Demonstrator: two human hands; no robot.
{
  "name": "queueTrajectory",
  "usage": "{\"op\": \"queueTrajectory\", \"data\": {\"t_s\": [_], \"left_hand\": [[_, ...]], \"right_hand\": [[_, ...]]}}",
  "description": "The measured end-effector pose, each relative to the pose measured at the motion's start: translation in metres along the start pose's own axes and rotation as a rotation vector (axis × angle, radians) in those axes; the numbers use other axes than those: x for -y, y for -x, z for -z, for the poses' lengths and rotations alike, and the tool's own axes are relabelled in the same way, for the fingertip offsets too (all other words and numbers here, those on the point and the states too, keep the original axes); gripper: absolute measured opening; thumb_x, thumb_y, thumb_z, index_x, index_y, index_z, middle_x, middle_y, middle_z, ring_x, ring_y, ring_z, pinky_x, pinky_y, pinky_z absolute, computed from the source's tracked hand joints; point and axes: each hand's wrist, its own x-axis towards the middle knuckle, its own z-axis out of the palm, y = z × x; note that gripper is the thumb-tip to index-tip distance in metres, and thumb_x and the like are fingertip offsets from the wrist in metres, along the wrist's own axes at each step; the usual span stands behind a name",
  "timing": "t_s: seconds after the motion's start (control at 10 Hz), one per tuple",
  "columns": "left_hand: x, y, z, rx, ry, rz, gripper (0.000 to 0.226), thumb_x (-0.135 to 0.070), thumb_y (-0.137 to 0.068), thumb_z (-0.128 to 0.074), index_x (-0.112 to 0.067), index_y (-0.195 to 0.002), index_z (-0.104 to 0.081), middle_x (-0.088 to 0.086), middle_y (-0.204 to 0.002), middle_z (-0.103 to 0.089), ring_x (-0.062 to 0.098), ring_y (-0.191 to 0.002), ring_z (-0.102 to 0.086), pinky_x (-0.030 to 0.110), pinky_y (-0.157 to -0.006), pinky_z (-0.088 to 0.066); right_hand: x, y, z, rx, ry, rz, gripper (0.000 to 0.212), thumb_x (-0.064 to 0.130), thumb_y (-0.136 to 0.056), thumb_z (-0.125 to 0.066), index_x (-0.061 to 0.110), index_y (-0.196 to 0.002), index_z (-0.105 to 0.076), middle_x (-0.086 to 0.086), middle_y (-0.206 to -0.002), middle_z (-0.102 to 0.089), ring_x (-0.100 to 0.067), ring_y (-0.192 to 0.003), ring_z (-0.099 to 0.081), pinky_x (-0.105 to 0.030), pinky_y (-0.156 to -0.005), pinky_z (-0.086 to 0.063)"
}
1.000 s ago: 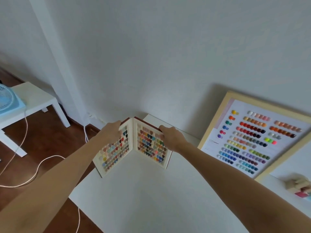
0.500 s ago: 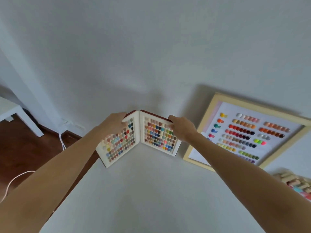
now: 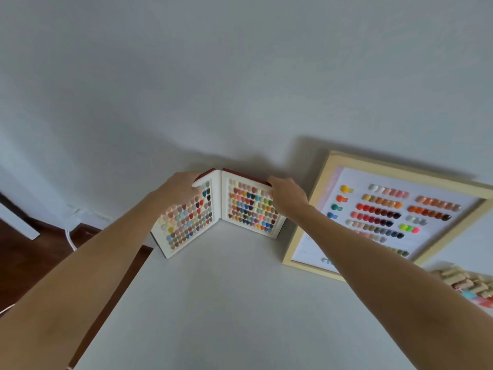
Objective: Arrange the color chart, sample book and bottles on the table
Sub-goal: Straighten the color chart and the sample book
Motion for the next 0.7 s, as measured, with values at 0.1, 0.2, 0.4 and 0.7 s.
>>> {"op": "queueTrajectory", "data": {"t_s": [0.1,0.2,0.4,0.7], "left_hand": [[0.002,-0.003,-0.003,-0.005,-0.001,0.017,0.011,-0.02,-0.097,-0.049,-0.013,-0.106,-0.051,-0.007,-0.072,-0.053,0.009,-0.058,-0.058,0.02,-0.052,-0.042],[0.002,-0.003,-0.004,-0.019,-0.021,0.022,0.018,-0.021,-0.097,-0.048,-0.008,-0.11,-0.051,-0.003,-0.079,-0.054,0.009,-0.059,-0.052,0.022,-0.059,-0.044],[-0.002,0.004,-0.002,-0.009,0.008,0.057,0.012,-0.017,-0.094,-0.052,-0.012,-0.105,-0.049,0.008,-0.096,-0.063,0.014,-0.067,-0.061,0.02,-0.053,-0.047],[-0.04,0.059,-0.003,-0.418,0.001,-0.039,0.05,-0.024,-0.091,-0.062,-0.011,-0.135,-0.042,0.013,-0.136,-0.051,0.031,-0.127,-0.048,0.042,-0.101,-0.045]], "right_hand": [[-0.002,-0.007,-0.002,-0.005,0.003,0.002,0.026,-0.002,-0.091,-0.052,0.01,-0.115,-0.054,-0.012,-0.088,-0.066,-0.026,-0.07,-0.065,-0.035,-0.06,-0.056],[-0.003,-0.011,-0.005,-0.009,-0.004,0.012,0.027,-0.001,-0.091,-0.054,0.01,-0.116,-0.055,-0.011,-0.09,-0.067,-0.025,-0.07,-0.065,-0.037,-0.064,-0.059],[-0.002,-0.007,-0.002,-0.096,0.026,0.054,0.035,0.003,-0.091,-0.057,0.011,-0.124,-0.051,-0.013,-0.107,-0.067,-0.028,-0.09,-0.065,-0.039,-0.084,-0.056],[0.002,0.065,0.023,-0.253,-0.057,0.263,0.036,0.007,-0.092,-0.058,0.011,-0.127,-0.053,-0.011,-0.132,-0.057,-0.029,-0.12,-0.054,-0.043,-0.103,-0.046]]}}
